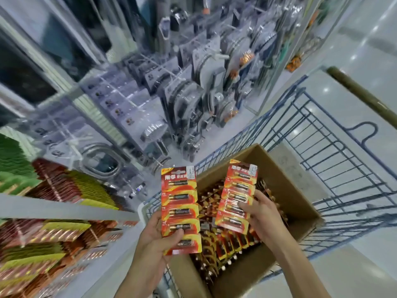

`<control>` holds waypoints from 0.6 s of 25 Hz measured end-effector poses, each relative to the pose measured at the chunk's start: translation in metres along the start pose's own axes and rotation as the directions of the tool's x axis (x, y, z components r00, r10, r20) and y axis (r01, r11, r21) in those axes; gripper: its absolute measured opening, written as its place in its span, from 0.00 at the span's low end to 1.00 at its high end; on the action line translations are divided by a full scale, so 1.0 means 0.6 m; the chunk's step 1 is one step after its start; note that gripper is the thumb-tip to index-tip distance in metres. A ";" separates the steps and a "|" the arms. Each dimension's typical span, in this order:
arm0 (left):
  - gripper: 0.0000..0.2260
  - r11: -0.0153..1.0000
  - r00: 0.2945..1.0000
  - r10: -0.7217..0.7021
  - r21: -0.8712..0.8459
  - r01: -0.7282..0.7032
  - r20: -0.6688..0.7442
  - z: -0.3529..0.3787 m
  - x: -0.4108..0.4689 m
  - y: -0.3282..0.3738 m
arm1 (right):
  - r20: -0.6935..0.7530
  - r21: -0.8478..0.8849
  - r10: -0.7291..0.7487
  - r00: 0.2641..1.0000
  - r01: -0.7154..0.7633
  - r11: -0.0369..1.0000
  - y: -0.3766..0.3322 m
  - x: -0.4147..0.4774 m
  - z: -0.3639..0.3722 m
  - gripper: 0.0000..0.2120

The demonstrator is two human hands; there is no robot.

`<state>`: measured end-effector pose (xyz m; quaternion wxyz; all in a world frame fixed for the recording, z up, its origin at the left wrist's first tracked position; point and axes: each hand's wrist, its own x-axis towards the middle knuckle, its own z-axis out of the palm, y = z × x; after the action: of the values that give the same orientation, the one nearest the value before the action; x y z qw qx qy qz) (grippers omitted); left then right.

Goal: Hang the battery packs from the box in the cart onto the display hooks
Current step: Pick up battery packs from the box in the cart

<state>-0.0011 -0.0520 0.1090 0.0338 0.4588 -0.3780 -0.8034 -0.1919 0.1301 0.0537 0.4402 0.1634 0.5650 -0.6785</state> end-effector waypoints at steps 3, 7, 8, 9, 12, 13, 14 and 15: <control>0.40 0.992 0.994 0.107 -0.072 -0.107 -0.004 -0.034 -0.052 0.041 | 0.184 0.007 -0.092 0.979 0.092 0.996 -0.025 -0.090 0.079 0.24; 0.20 0.962 0.977 0.205 -0.171 -0.212 -0.058 -0.111 -0.134 0.094 | 0.346 0.068 -0.164 0.924 0.150 0.986 -0.028 -0.190 0.227 0.20; 0.19 0.947 0.967 0.237 -0.199 -0.252 -0.093 -0.138 -0.159 0.107 | 0.369 0.059 -0.172 0.914 0.161 0.985 -0.022 -0.215 0.269 0.18; 0.18 0.928 0.954 0.273 -0.228 -0.294 -0.121 -0.163 -0.185 0.120 | 0.376 0.053 -0.172 0.910 0.165 0.985 -0.016 -0.239 0.307 0.17; 0.20 0.860 0.908 0.356 -0.303 -0.410 -0.219 -0.237 -0.252 0.137 | 0.396 0.020 -0.148 0.906 0.152 0.988 0.013 -0.297 0.396 0.22; 0.24 0.829 0.887 0.385 -0.326 -0.454 -0.254 -0.265 -0.276 0.142 | 0.434 -0.006 -0.141 0.890 0.159 0.987 0.025 -0.316 0.428 0.25; 0.29 0.805 0.868 0.407 -0.338 -0.488 -0.283 -0.292 -0.295 0.145 | 0.473 -0.031 -0.140 0.870 0.176 0.984 0.038 -0.329 0.456 0.31; 0.34 0.793 0.859 0.417 -0.343 -0.503 -0.297 -0.315 -0.314 0.151 | 0.494 -0.058 -0.143 0.858 0.196 0.979 0.050 -0.343 0.482 0.36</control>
<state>0.2252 -0.1499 0.2453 0.3633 0.4155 -0.2963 -0.7794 0.0264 -0.0474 0.2723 0.5149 -0.0866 0.4831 -0.7029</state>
